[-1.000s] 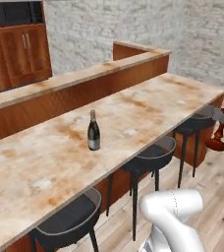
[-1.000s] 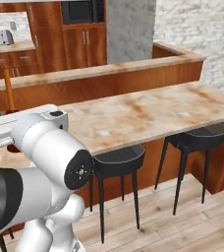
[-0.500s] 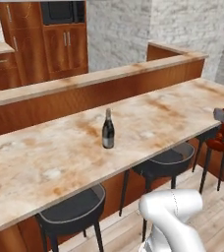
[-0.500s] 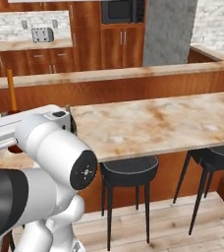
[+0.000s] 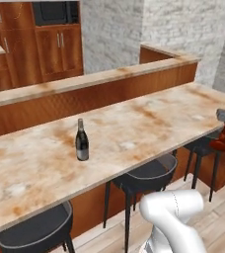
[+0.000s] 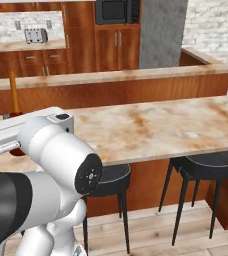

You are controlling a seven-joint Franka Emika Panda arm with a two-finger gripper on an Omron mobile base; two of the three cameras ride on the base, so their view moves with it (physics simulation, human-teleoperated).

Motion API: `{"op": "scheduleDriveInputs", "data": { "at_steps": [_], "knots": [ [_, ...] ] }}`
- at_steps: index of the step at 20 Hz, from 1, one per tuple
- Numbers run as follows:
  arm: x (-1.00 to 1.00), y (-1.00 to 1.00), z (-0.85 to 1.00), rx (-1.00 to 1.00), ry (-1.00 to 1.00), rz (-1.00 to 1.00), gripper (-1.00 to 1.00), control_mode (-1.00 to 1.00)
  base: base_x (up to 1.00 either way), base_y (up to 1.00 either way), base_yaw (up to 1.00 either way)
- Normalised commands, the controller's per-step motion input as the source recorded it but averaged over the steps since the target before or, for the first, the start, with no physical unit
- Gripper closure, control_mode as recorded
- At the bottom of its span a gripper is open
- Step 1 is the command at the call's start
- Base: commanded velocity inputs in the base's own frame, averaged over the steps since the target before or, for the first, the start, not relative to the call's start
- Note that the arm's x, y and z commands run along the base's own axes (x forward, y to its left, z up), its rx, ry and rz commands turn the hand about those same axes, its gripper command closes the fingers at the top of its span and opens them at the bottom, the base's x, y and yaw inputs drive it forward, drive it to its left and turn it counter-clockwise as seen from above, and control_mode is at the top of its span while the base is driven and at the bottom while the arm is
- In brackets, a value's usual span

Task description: Get the candle and the wine from the cabinet and move them to the dining counter.

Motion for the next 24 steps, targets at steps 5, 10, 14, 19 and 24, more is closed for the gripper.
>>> {"op": "scheduleDriveInputs", "data": {
  "at_steps": [5, 10, 14, 19, 24],
  "knots": [
    [0.0, 0.0, 0.0, 0.0, 0.0, 0.0, 1.0, 1.0, 0.59, -0.16, 0.21],
    [0.0, 0.0, 0.0, 0.0, 0.0, 0.0, 1.0, 1.0, 0.51, 0.0, 0.18],
    [0.0, 0.0, 0.0, 0.0, 0.0, 0.0, 1.0, 1.0, 0.57, -0.03, 0.03],
    [0.0, 0.0, 0.0, 0.0, 0.0, 0.0, 1.0, 1.0, 0.57, -0.08, 0.1],
    [0.0, 0.0, 0.0, 0.0, 0.0, 0.0, 1.0, 1.0, 0.23, -0.05, 0.14]
  ]
}}
